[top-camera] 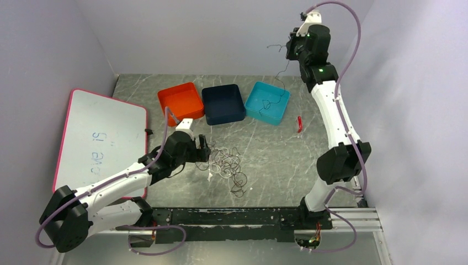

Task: Untangle the cables

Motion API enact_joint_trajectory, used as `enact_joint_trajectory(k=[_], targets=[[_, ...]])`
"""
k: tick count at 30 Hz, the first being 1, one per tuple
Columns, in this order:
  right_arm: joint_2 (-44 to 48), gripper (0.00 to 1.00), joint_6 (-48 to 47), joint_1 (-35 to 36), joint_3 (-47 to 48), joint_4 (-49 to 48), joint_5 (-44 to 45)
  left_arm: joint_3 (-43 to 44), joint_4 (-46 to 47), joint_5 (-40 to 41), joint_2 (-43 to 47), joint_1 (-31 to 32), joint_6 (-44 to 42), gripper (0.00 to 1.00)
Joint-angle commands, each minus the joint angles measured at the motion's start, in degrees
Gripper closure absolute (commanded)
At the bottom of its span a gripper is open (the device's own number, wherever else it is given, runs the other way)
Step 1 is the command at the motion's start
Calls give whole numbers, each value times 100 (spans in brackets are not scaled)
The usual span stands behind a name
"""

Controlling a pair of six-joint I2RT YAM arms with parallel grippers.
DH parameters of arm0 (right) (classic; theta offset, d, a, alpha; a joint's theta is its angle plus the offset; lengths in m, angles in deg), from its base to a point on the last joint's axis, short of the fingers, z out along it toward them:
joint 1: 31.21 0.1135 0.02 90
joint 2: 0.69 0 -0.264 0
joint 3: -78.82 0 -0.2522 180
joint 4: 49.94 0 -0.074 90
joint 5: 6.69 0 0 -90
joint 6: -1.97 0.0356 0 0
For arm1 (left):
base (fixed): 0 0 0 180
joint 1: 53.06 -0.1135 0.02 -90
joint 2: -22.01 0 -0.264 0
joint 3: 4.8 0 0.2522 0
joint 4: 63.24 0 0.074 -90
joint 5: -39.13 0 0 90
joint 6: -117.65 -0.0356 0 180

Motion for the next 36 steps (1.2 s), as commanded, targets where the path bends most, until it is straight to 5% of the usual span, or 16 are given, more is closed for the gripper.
enact_joint_trajectory(k=[1,16,30,36], targets=[[-146,100,-166,-69,-324,-462,-367,-4,31,-163,-46,-32,-74,12],[-590,100,-92,-69,-1947,-811,-596,14,54,-337,-100,-38,-142,14],[-1895,100,-81,-69,-1590,-349,-993,13,38,-386,-93,-55,-130,14],[-2157,78,53,-70,-1430,-321,-952,33,17,-414,-116,-53,-151,15]])
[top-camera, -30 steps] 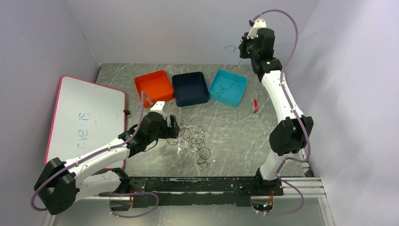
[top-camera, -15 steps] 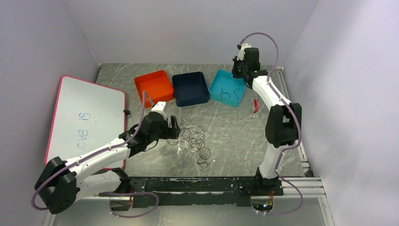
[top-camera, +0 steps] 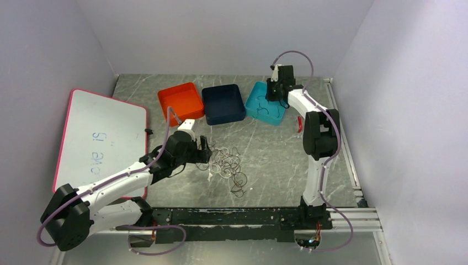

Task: Untangle the cables

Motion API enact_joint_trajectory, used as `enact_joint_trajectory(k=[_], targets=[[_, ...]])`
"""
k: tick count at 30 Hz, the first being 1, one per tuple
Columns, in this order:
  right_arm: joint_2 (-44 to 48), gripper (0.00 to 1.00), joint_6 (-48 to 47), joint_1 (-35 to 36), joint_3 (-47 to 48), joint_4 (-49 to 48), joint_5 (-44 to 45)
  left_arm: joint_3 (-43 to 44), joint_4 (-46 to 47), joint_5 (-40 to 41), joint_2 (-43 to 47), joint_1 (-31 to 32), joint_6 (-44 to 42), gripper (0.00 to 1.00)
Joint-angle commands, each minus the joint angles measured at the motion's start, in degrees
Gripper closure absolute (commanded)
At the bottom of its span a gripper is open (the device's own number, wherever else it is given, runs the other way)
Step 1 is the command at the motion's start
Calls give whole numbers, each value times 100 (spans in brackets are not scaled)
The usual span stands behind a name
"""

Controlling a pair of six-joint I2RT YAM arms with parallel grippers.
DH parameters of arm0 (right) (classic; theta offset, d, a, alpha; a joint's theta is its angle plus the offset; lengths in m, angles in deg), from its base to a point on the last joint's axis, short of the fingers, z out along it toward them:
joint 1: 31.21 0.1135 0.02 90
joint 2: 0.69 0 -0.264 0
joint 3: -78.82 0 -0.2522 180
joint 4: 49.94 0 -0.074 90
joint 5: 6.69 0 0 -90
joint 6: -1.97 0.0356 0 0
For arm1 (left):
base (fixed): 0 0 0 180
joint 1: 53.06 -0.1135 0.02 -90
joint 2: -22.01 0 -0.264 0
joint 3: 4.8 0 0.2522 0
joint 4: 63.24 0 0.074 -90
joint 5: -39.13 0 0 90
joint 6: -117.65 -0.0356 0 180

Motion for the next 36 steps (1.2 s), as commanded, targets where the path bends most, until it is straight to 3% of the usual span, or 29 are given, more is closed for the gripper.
enact_joint_trajectory(k=[1,9,15,22,24,36], targets=[[-23,75,142,-58,184,0,-23,25,-6,-109,-6,-35,-78,15],[230,58,227,-58,333,9,-17,-56,64,-136,-3,-27,-53,15],[408,52,245,-58,706,261,-226,-60,174,-206,-75,-31,-48,15],[598,51,131,-58,820,450,-1859,-112,246,-264,-113,-31,-25,16],[620,51,214,-62,783,422,-1943,-134,255,-273,-97,-31,-9,16],[1129,51,543,-136,367,819,1405,-189,324,-321,-106,-35,-4,16]])
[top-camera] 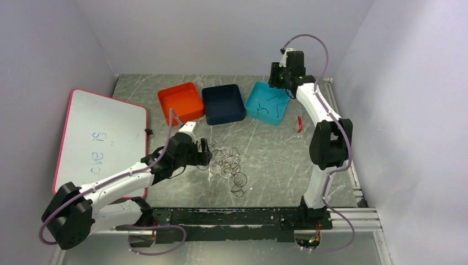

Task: Untangle the cables

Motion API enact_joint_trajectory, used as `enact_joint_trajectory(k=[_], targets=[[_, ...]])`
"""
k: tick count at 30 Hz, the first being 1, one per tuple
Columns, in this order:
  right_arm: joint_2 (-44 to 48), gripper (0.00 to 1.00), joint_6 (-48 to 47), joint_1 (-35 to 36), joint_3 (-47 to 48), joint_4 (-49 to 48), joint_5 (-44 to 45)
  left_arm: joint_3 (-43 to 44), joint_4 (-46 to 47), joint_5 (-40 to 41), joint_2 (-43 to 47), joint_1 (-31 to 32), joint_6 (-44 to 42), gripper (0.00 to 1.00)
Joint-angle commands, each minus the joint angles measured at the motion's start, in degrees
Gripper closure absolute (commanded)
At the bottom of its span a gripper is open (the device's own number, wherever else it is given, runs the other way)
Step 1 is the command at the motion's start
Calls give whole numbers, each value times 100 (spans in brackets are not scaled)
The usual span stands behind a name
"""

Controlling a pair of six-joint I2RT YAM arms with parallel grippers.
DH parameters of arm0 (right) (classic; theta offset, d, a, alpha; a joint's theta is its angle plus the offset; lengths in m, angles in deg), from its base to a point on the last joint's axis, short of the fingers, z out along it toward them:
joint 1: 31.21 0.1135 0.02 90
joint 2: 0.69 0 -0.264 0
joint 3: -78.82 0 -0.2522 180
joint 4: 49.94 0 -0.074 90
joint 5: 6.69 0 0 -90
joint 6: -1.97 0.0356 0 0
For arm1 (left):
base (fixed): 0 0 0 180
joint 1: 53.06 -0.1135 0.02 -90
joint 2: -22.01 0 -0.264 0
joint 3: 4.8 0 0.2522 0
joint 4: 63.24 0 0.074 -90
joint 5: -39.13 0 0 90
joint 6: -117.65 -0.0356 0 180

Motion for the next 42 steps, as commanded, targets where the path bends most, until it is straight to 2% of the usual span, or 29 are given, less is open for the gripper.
enact_joint_trajectory(k=[1,5,8,12,15,20,24,35,42], targets=[[310,50,162,-160,-199,315,1481,-25,234,-184,-34,-27,-3,16],[503,46,433,-469,-618,195,1606,-15,240,-199,-56,-33,-28,16],[655,39,682,-734,-915,-31,1515,-11,222,-203,-32,-32,-46,16],[605,38,802,-1054,-940,-142,1165,2,173,-186,-12,-41,-73,16],[573,41,903,-1255,-964,-307,1048,2,155,-177,0,-38,-77,16],[171,57,902,-1451,-682,-300,1102,14,170,-213,6,-36,-64,17],[-328,64,783,-1473,-206,-14,1070,21,138,-200,26,-35,-81,17],[-801,64,639,-1315,-61,171,31,-50,169,-222,51,-42,-35,18],[-867,62,575,-1067,-84,-37,-492,-101,214,-224,49,-39,3,18]])
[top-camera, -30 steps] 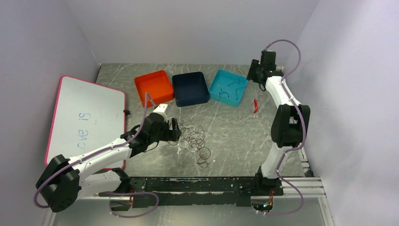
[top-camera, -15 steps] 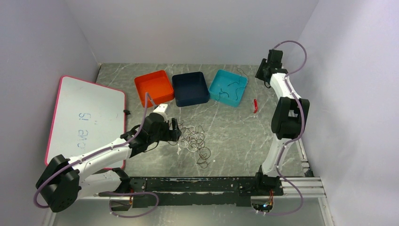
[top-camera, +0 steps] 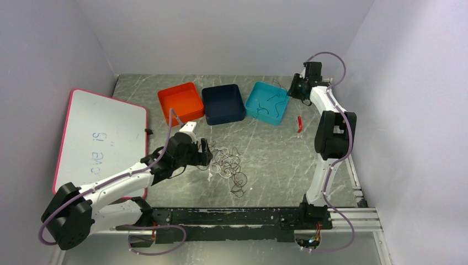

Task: Untangle the cables

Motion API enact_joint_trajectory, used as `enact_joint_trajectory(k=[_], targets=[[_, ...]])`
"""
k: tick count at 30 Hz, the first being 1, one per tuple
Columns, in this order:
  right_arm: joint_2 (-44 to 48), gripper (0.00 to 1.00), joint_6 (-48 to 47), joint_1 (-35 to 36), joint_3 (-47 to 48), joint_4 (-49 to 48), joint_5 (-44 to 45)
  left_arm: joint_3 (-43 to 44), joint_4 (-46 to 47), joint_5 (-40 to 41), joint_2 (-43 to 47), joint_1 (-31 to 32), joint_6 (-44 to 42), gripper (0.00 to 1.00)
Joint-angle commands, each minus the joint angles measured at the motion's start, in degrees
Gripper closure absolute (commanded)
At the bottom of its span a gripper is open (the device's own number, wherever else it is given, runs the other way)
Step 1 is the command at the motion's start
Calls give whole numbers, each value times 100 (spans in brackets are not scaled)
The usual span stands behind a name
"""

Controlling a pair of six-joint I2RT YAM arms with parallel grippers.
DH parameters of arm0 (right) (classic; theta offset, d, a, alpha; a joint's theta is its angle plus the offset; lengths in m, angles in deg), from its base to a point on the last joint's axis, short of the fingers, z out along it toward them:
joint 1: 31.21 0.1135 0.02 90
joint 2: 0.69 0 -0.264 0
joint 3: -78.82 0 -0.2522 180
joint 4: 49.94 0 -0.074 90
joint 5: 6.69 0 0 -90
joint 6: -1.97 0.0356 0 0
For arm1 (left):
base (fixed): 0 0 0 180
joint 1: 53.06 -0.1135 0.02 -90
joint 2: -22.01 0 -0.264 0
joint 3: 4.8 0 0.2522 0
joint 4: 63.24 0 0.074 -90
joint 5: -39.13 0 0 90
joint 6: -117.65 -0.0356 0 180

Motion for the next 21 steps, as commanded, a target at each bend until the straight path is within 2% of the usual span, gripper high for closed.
enact_joint_trajectory(k=[1,11,21], targets=[[-149,62,-103,168,132,-161,-565,-102,135,-98,34,-37,22,18],[-178,62,-79,733,86,-349,-791,-190,123,-40,97,-38,75,18],[-337,61,-124,1218,-246,-401,-603,-195,158,-59,18,-36,102,18]])
